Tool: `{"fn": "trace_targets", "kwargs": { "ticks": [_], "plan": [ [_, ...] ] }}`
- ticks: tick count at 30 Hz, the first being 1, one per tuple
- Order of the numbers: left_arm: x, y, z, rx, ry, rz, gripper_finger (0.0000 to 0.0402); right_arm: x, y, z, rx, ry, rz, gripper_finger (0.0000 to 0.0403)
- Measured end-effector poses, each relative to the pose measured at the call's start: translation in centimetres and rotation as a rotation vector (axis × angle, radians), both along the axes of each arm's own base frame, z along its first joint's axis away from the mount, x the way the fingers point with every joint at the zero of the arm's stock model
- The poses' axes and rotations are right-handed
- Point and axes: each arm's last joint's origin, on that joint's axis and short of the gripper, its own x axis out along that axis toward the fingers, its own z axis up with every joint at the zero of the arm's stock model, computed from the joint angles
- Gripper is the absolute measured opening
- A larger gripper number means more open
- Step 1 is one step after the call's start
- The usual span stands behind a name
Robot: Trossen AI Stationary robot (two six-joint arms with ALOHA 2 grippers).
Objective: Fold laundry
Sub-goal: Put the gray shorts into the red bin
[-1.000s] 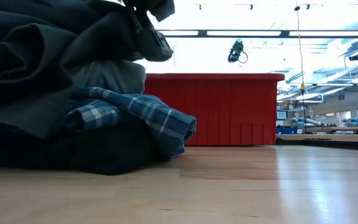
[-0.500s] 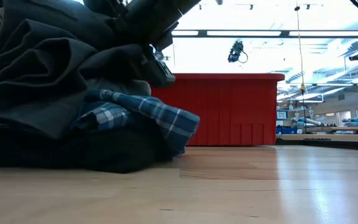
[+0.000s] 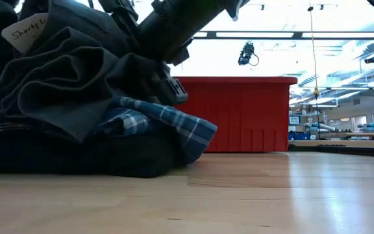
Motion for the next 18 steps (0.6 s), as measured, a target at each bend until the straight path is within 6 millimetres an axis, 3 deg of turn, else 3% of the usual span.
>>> {"fn": "trace_targets", "kwargs": {
  "ticks": [9, 18],
  "plan": [
    [0.0, 0.0, 0.0, -0.009, -0.001, 0.004, 0.0149, 0.0, 0.4, 0.1, -0.023, 0.002, 0.034, 0.0072],
    [0.2, -0.2, 0.8, 0.045, -0.006, -0.103, 0.0238, -0.1, 1.1, 0.1, -0.030, 0.009, 0.068, 0.0071]
  ]
}}
